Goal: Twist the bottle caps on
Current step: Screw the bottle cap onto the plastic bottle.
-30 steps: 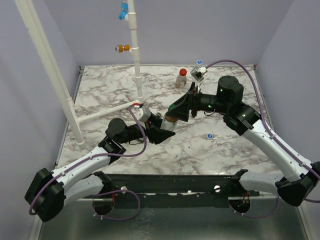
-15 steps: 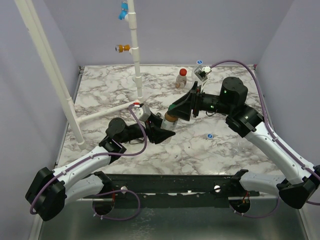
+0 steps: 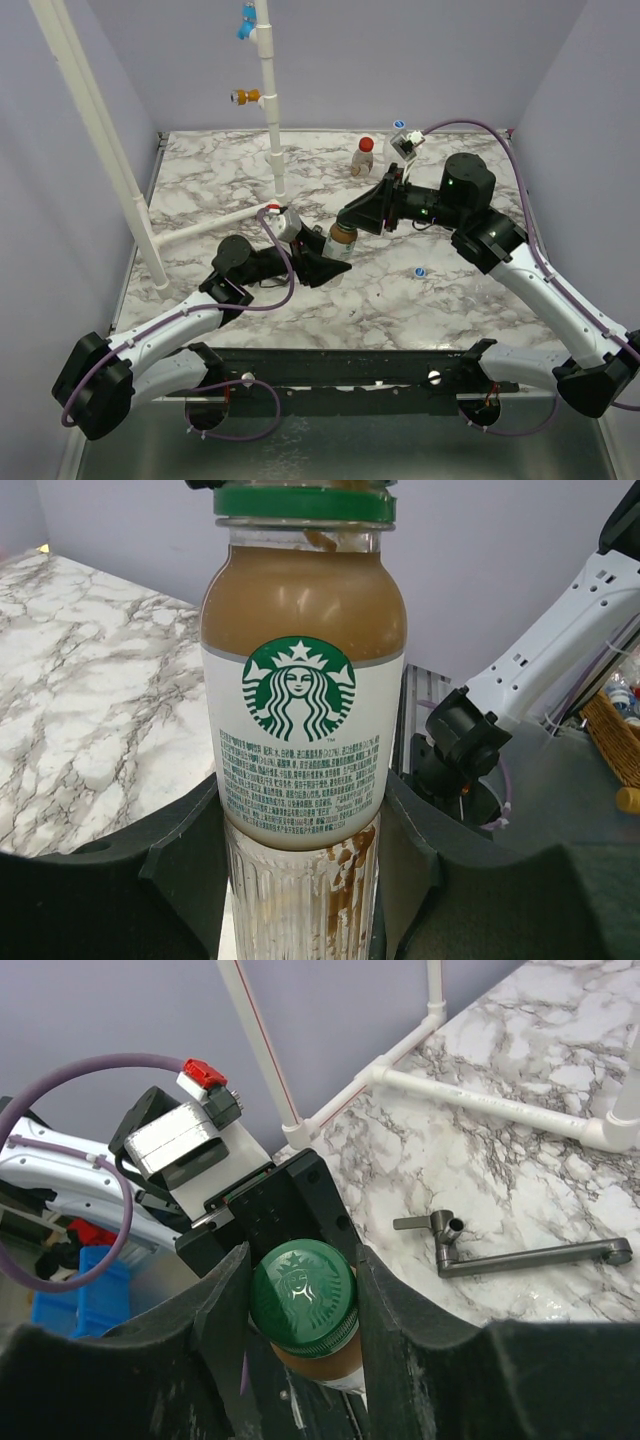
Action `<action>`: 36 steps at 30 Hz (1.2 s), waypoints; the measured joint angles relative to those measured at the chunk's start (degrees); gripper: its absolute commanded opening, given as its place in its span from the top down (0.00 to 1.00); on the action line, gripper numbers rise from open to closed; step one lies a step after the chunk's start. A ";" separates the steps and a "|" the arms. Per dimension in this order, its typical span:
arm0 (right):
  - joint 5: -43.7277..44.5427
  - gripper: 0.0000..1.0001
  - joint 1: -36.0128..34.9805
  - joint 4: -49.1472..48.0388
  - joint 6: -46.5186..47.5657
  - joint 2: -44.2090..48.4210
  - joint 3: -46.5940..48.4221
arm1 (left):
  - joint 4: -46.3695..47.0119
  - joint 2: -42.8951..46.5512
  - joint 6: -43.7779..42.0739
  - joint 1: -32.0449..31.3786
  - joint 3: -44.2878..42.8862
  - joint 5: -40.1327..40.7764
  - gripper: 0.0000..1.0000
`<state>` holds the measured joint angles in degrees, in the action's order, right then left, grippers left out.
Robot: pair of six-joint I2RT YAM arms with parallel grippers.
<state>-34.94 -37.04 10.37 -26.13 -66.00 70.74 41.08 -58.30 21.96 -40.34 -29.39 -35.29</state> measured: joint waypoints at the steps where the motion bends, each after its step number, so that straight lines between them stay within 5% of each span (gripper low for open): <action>1: 0.13 0.69 0.02 0.02 0.02 -0.02 0.00 | 0.04 -0.09 0.07 0.00 0.00 -0.02 0.93; 13: 8.70 0.81 1.03 0.50 -1.36 -2.34 0.20 | -4.15 -4.70 -2.25 -0.48 -3.67 8.00 1.00; 29: 29.75 0.87 1.33 10.73 -8.04 -8.61 7.15 | -17.40 -15.39 -18.84 -13.11 -16.04 49.42 1.00; 36: 35.78 0.82 1.01 14.14 -11.98 -11.37 9.97 | -18.38 -19.56 -23.32 -14.84 -19.04 57.99 1.00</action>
<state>0.84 -36.03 24.51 -38.11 -77.36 80.71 22.70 -77.87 -1.37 -55.18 -48.42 22.70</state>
